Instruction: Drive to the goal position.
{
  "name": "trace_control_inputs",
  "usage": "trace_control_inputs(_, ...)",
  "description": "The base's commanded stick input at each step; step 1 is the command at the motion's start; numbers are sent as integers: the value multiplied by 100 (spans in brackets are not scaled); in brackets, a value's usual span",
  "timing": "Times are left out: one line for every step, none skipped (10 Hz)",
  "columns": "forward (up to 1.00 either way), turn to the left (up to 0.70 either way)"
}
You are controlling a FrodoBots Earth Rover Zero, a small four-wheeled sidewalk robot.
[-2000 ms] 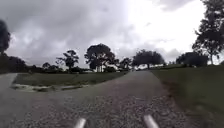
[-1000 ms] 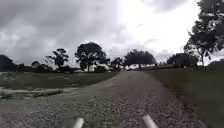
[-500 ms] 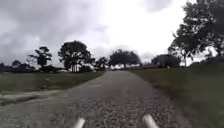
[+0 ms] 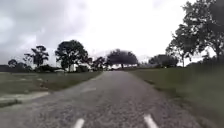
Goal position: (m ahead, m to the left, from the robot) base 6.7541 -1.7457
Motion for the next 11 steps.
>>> trace_control_inputs(70,-28)
trace_control_inputs(70,-4)
trace_control_inputs(70,-1)
trace_control_inputs(70,0)
trace_control_inputs(70,0)
trace_control_inputs(70,0)
trace_control_inputs(70,0)
trace_control_inputs(70,-16)
trace_control_inputs(70,-34)
trace_control_inputs(70,-12)
trace_control_inputs(70,0)
